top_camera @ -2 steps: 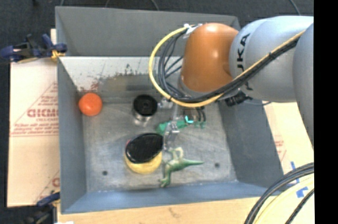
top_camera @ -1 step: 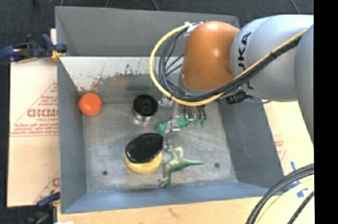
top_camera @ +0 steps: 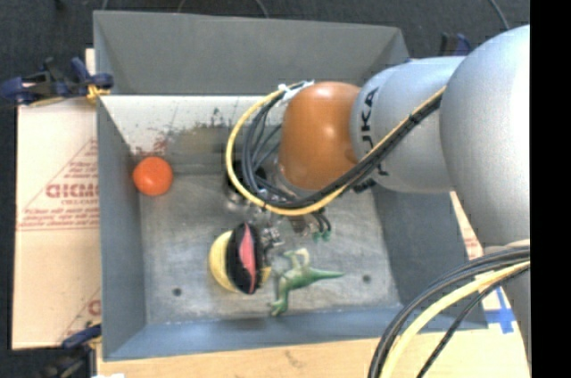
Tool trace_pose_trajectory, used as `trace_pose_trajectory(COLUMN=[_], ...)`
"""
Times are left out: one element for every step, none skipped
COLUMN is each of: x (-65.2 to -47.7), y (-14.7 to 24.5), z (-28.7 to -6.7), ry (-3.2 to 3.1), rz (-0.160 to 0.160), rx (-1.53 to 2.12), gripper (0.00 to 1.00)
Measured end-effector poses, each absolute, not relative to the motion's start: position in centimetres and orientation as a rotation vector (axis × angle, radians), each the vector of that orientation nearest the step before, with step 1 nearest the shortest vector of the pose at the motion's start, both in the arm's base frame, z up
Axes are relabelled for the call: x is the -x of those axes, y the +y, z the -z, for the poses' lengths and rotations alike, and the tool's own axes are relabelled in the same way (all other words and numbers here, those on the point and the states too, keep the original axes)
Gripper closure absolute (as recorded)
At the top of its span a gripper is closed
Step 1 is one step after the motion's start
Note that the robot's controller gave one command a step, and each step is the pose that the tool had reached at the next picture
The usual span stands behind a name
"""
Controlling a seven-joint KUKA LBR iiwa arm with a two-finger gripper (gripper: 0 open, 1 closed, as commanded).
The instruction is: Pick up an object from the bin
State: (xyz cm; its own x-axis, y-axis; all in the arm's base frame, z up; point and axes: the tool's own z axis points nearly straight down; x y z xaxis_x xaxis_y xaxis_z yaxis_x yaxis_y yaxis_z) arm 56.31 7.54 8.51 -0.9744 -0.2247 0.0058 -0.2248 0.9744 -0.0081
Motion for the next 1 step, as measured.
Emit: trace_pose_trajectory(x=[-57.06], y=[7.93], z=[-8.44], ry=[-3.163], rz=[-0.002], rx=[-0.359], gripper=[0.0])
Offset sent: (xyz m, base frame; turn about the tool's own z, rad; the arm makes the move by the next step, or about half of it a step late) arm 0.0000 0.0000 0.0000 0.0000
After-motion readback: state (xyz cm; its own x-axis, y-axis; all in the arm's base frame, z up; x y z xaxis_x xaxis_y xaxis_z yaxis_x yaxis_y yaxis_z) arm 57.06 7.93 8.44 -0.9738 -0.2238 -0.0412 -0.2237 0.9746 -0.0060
